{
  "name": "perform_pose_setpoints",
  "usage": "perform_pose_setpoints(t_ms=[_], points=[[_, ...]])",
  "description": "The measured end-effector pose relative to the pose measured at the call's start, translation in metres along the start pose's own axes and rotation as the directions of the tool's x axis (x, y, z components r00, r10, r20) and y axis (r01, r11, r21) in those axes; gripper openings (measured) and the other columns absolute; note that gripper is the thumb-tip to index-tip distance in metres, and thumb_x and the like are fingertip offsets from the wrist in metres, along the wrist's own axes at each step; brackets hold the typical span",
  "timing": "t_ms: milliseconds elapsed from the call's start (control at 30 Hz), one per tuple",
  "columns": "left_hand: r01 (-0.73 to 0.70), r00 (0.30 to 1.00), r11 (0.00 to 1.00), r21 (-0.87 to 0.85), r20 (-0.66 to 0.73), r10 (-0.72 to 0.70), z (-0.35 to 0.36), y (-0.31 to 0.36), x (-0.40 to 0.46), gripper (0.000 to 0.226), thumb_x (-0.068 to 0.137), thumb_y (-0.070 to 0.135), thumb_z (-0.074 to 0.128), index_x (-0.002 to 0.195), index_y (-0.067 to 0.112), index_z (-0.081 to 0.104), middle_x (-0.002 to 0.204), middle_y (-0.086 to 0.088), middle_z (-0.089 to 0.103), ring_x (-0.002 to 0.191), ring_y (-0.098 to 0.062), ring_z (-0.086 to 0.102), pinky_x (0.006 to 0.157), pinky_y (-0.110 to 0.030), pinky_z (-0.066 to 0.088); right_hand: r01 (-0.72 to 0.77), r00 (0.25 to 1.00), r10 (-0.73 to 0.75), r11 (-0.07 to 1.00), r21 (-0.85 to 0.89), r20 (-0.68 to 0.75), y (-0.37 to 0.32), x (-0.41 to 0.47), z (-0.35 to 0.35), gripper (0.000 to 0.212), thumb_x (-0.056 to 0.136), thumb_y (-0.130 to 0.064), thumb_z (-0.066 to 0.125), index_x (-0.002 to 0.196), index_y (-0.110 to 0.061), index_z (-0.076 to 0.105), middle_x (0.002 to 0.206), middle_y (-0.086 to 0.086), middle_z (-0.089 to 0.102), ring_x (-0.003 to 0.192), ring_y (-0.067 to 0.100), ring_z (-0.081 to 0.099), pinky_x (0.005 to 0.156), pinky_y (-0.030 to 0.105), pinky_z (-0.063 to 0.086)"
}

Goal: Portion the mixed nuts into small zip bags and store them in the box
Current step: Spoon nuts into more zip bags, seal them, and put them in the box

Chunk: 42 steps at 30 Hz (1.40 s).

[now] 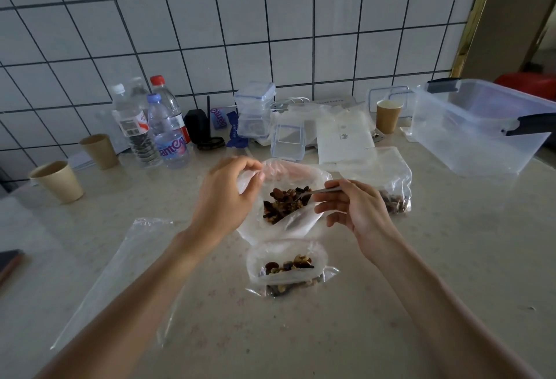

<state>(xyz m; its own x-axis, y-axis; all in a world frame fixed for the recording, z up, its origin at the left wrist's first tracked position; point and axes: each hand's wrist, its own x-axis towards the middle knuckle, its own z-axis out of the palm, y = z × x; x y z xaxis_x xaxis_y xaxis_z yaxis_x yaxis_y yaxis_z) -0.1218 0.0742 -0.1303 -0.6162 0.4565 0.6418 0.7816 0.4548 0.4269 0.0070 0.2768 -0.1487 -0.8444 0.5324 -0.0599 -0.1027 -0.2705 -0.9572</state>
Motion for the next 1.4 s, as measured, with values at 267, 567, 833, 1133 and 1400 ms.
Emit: perform_pose_setpoints(t_ms=[267, 567, 833, 1133, 1400], points=[[0.288, 0.951, 0.956, -0.049, 0.131, -0.280, -0.031, 0.018, -0.064, 0.012, 0.094, 0.042, 0.070, 0.087, 0.033, 0.070, 0.070, 0.017, 0.070, 0.062, -0.001, 0.068, 0.059, -0.020, 0.053, 0.042, 0.991, -0.048, 0.998, 0.048, 0.122, -0.016, -0.006, -0.008, 0.032, 0.109, -0.015, 0.042, 0.098, 0.003, 0.067, 0.084, 0.027, 0.074, 0.063, 0.031, 0.068, 0.045, 0.032, 0.046], [0.520, 0.799, 0.850, -0.080, 0.397, -0.452, -0.025, 0.029, -0.092, 0.023, 0.098, 0.045, 0.065, 0.086, 0.027, 0.073, 0.062, 0.004, 0.074, 0.058, -0.008, 0.071, 0.061, -0.023, 0.047, 0.100, 0.902, 0.032, 0.955, -0.279, 0.430, -0.024, -0.015, -0.016, 0.038, 0.112, -0.024, 0.040, 0.096, -0.002, 0.067, 0.081, 0.023, 0.073, 0.068, 0.034, 0.067, 0.049, 0.032, 0.047], [0.570, 0.797, 0.793, -0.216, 0.378, -0.470, -0.022, 0.034, -0.089, 0.019, 0.099, 0.038, 0.067, 0.089, 0.024, 0.075, 0.067, -0.004, 0.074, 0.057, -0.015, 0.069, 0.060, -0.030, 0.051, 0.541, 0.715, -0.185, 0.758, -0.365, 0.674, -0.028, -0.026, -0.011, 0.037, 0.112, -0.026, 0.040, 0.096, -0.009, 0.069, 0.082, 0.010, 0.071, 0.076, 0.030, 0.069, 0.057, 0.047, 0.047], [0.473, 0.857, 0.871, -0.128, 0.297, -0.422, -0.019, 0.022, -0.110, 0.018, 0.101, 0.041, 0.063, 0.087, 0.033, 0.071, 0.057, 0.004, 0.068, 0.048, -0.004, 0.060, 0.053, -0.013, 0.045, 0.518, 0.765, -0.290, 0.808, -0.282, 0.575, -0.029, -0.020, -0.012, 0.037, 0.111, -0.026, 0.040, 0.097, -0.003, 0.064, 0.077, 0.016, 0.069, 0.068, 0.031, 0.066, 0.052, 0.043, 0.042], [0.476, 0.876, 0.875, -0.091, 0.139, -0.462, -0.023, 0.014, -0.097, 0.030, 0.094, 0.057, 0.065, 0.078, 0.031, 0.065, 0.066, 0.008, 0.068, 0.058, -0.010, 0.066, 0.056, -0.022, 0.048, 0.269, 0.944, -0.227, 0.950, -0.159, 0.241, -0.015, -0.010, -0.005, 0.039, 0.114, -0.028, 0.037, 0.095, -0.003, 0.062, 0.073, 0.011, 0.072, 0.063, 0.027, 0.068, 0.044, 0.030, 0.047]])
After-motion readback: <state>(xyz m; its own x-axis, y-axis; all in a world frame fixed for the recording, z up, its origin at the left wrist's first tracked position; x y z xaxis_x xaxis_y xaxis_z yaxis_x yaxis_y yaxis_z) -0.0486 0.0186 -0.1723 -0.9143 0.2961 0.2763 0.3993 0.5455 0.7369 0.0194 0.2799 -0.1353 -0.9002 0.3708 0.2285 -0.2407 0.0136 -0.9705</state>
